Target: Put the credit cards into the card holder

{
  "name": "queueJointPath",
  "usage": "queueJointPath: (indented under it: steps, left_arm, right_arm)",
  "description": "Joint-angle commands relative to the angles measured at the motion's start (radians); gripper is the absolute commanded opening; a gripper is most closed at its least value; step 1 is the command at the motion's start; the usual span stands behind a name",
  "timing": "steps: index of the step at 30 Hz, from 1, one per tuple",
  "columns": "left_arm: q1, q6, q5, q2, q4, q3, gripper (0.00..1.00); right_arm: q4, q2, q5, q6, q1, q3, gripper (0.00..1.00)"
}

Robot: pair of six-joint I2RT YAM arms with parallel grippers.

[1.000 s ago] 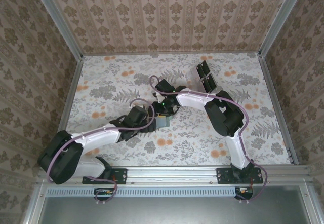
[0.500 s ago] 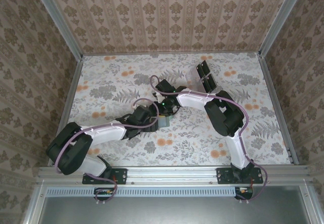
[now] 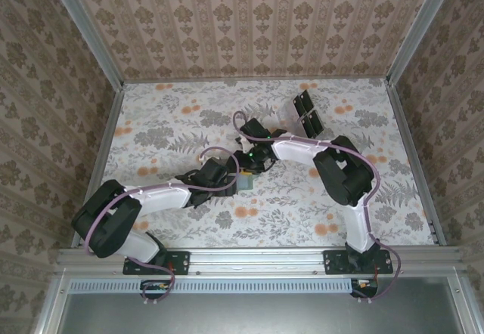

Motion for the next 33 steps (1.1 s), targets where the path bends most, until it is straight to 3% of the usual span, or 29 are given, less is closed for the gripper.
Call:
queueJointPath:
  steps: [1,14,33]
  left_arm:
    - [-0.004,-0.027,-0.023,0.029,-0.036,0.010,1.00]
    - [-0.003,-0.035,-0.016,0.040,-0.024,0.006,1.00]
    - [-0.004,-0.035,-0.009,0.037,-0.011,0.000,1.00]
  right_arm:
    - [0.024,-0.095,0.043,0.035,-0.011,-0.044,0.57]
    - [0.102,-0.112,0.050,0.092,0.010,-0.120,0.57]
    - [0.117,0.033,0.039,0.107,0.025,-0.092,0.57]
